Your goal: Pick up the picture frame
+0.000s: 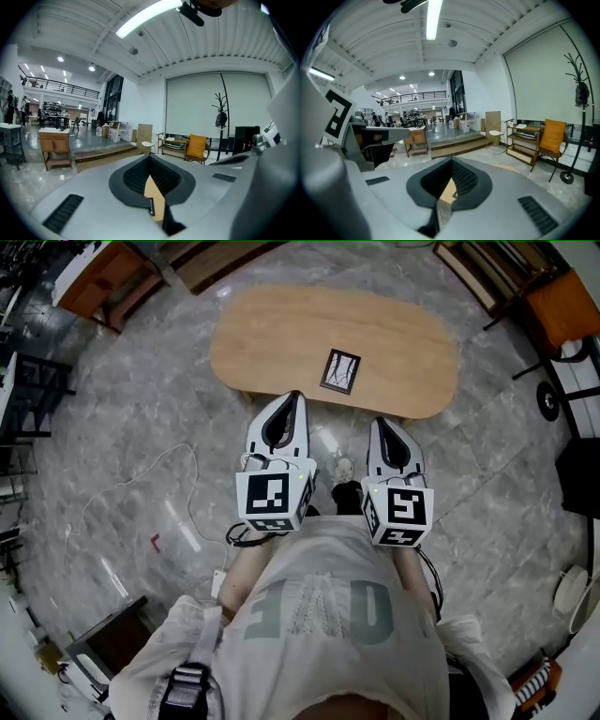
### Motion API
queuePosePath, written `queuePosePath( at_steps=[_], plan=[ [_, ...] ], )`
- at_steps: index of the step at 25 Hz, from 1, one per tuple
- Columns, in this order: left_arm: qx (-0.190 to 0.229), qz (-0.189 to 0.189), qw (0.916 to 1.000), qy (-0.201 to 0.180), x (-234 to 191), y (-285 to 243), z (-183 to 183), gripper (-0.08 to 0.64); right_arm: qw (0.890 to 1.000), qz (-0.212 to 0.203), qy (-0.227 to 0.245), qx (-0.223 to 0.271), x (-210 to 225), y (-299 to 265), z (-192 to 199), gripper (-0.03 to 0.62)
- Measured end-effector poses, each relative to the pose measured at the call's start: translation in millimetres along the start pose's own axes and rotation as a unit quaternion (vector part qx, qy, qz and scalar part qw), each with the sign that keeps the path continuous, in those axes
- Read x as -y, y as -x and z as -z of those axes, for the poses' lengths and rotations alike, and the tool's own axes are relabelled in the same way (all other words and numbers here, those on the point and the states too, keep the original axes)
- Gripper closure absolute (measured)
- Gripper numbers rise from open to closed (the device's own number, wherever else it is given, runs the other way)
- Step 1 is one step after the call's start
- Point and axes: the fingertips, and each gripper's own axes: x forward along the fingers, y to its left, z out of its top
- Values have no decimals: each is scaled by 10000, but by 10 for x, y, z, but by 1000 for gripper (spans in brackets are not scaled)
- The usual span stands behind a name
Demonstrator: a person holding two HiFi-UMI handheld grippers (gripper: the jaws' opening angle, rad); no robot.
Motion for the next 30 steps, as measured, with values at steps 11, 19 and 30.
queuePosePath(
  at_steps=[11,19,30],
  plan=[
    [-113,-198,9997,-60,-76,-511,-138,551,9997,-193,-77,112,289,-474,-305,589],
    [128,99,9995,-288,-68,-800,-391,551,9982,211,-159,547,502,-527,-662,589],
    [-7,317,9988,-374,-389,-965,-425,551,9977,433,-158,507,319,-858,-775,589]
  ],
)
